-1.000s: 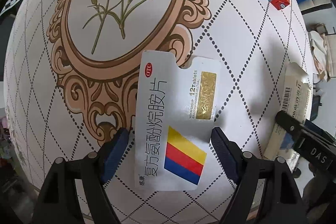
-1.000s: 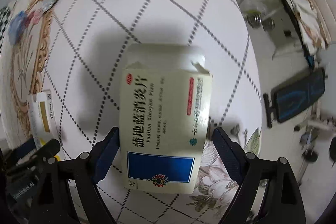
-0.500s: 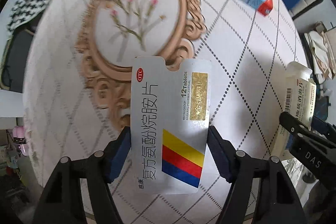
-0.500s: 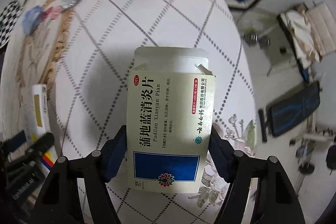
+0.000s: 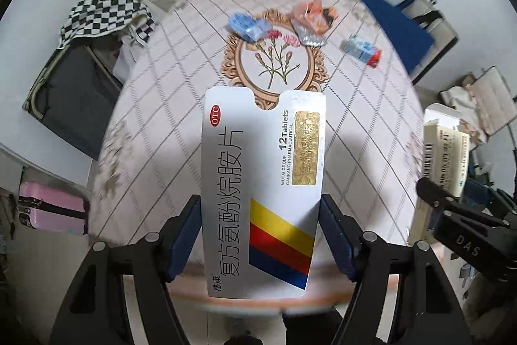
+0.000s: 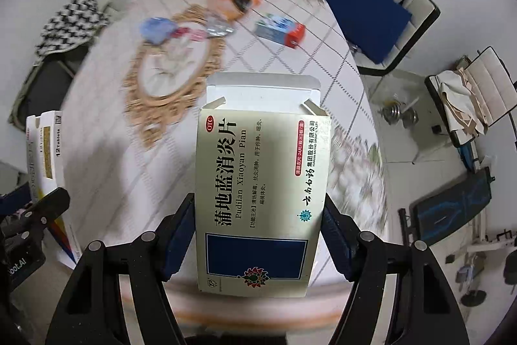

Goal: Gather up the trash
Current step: 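Lift both held medicine boxes off the table toward the trash bin, then open both grippers over the trash bin to drop the boxes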

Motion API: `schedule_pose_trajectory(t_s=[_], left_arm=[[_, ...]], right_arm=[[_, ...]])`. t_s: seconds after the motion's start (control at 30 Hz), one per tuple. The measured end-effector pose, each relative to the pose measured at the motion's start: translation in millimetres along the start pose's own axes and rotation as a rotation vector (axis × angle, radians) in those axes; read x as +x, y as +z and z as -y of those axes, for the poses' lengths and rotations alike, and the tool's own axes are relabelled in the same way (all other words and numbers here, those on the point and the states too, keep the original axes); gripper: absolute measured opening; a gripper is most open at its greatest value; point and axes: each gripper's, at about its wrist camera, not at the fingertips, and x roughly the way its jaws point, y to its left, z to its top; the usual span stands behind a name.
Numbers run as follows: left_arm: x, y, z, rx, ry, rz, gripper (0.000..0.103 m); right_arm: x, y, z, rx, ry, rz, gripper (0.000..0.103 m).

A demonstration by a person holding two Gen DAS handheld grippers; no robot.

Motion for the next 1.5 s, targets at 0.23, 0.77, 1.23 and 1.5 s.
schedule_pose_trajectory(t_s=[0.23,0.77,1.23,1.5], left_arm=[[-51.7,-82.0,-37.6,0.019,-0.112,0.015,0.069],[144.4,-255.8,-111.6,-0.181,-0.199,-0.445,0.069],[391.7,-340.3,-144.4,-0.324,-0.225,-0.585,0.088],[360.6,-352.9,-162.2,-0.284,-0.045,-0.492,0.101]], right_arm=[[-79.5,-111.4,-44.4,0.039,0.042,0.039,0.074],[84.4,-348.1,-70.5,0.171,0.224,-0.407,0.074],[376.8,-444.2,-79.7,0.178,0.335,-0.574,0.075],[400.9,-447.9,-97.4,0.146,0.421,-0.582,0.103]])
